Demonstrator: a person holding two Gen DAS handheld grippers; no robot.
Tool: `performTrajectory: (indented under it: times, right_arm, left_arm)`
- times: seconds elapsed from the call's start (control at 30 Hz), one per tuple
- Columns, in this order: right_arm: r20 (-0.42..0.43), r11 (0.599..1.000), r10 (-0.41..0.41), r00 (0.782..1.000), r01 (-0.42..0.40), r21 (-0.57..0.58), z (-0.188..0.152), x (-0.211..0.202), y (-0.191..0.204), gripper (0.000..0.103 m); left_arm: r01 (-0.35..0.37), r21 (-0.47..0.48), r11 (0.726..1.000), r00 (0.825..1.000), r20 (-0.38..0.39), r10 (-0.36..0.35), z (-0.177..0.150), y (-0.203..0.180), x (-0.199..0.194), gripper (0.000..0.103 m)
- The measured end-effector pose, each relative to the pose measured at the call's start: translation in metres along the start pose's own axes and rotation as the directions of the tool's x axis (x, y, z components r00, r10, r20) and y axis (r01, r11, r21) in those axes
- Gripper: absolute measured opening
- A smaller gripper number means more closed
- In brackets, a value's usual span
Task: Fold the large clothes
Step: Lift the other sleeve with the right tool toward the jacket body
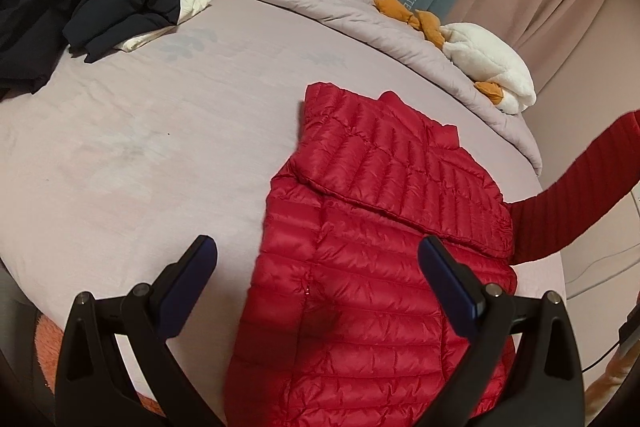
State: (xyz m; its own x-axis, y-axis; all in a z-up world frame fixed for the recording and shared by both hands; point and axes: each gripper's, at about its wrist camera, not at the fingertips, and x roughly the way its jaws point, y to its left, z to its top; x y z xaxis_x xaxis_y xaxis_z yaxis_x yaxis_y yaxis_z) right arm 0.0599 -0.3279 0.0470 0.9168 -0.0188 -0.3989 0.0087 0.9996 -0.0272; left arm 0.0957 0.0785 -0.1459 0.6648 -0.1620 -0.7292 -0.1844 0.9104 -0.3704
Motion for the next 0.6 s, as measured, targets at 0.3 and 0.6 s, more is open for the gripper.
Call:
performTrajectory:
  times: [0.3,0.6]
  right_arm:
    - [-0.048,0.992,0.108,0.993,-0.111,-0.057,-0.005,0.013,0.033,0.005]
    - [-0.118,0.974,0.186,0.975,-0.199,-0.105,-0.016,0.023,0.062,0.005]
  left_arm:
    - [-0.015,-0.015,1.0,1.0,0.011,0.016,0.001,0.009,-0.006,0.101]
    - [-0.027,-0.011,1.0,1.0,0.016,0.027,0.001,0.012,-0.008,0.101]
